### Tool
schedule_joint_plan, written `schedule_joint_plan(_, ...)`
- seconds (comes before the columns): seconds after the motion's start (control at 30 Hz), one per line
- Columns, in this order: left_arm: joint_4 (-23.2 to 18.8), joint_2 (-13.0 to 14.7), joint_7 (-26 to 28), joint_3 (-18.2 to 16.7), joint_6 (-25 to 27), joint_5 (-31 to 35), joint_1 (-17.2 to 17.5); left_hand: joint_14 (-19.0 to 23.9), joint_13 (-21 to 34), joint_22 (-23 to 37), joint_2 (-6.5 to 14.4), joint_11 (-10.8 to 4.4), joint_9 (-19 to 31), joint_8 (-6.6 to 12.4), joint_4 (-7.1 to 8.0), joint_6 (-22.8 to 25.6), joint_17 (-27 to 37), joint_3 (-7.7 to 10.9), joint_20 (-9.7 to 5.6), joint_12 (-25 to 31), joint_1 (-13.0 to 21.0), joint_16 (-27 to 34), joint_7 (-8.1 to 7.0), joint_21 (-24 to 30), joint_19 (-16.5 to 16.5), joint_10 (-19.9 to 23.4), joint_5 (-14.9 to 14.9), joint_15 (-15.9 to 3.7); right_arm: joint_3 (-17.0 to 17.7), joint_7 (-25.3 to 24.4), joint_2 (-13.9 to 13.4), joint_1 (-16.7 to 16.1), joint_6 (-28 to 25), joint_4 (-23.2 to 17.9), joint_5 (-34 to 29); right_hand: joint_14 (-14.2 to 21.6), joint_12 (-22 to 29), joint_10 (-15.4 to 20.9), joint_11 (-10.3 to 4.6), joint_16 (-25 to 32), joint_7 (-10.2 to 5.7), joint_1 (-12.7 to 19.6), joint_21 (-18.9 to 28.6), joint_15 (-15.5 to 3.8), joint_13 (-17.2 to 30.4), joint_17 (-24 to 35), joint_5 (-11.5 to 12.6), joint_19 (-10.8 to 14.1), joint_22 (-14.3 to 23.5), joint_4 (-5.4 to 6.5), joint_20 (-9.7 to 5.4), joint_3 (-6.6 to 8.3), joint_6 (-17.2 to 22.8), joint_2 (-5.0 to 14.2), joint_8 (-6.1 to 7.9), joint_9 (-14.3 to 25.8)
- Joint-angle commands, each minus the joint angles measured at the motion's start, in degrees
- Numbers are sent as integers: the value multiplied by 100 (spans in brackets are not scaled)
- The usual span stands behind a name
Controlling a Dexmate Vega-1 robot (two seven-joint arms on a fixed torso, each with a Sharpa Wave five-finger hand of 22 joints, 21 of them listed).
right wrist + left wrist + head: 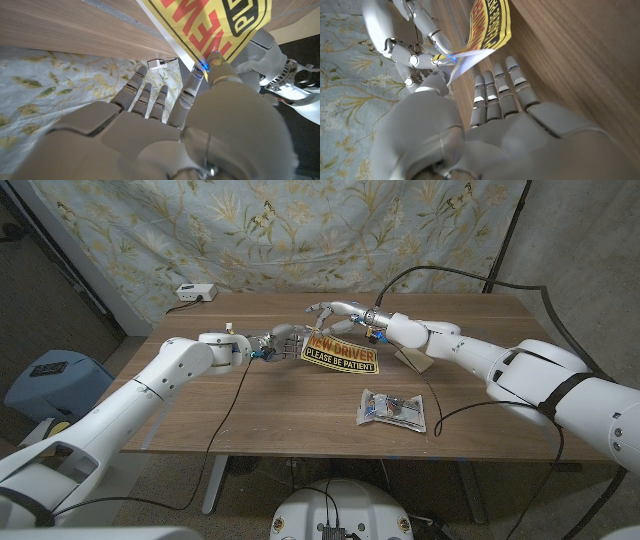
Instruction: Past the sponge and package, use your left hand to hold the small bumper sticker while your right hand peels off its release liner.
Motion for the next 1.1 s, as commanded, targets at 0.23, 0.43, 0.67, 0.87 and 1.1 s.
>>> schedule_joint_plan(0.23,-128,23,229,-74,-3,24,113,462,93,14,61,-190,60,152,6,437,8,77,-120,219,159,119,-150,161,297,354,13,-175,38,60,-48,-31,-16,-85,-22,57,-17,70,5,-11,2,10,-13,-9,15,29,34,49,-2,1,14,-14,40,-41,32,32)
schedule_joint_plan(0.43,-134,34,297,-101,-19,40,133,721,148,13,194,-304,95,229,9,684,13,180,-207,360,249,171,-213,268,486,614,53,-306,50,88,-49,-47,0,-68,5,59,-18,81,6,-11,12,17,-15,-10,16,31,39,50,-2,-1,10,-18,48,-38,33,28)
schedule_joint_plan(0.67,-102,3,412,-98,-22,89,111,1036,205,12,283,-429,138,348,46,1035,17,248,-306,518,253,241,-259,404,719,963,72,-450,70,96,-89,-87,7,-93,21,71,-23,91,-4,-8,5,15,-17,-11,16,35,44,50,-2,4,6,-26,43,-32,29,23)
schedule_joint_plan(0.87,-52,-51,521,-38,-9,191,59,1369,261,15,333,-551,185,468,21,1387,21,342,-546,642,299,323,-320,586,1023,1285,87,-646,107,105,-138,-129,-5,-167,32,71,-22,108,-4,-9,-5,18,-14,-4,17,38,48,62,-1,5,0,-32,41,-28,32,27)
schedule_joint_plan(1.1,103,-160,494,43,-10,258,-23,1625,302,16,297,-696,223,556,-21,1642,35,387,-647,720,358,404,-363,713,1204,1518,79,-763,145,139,-174,-161,-1,-209,44,81,-25,117,-1,-7,3,19,-14,-1,18,41,51,66,-1,7,-3,-38,50,-24,42,37)
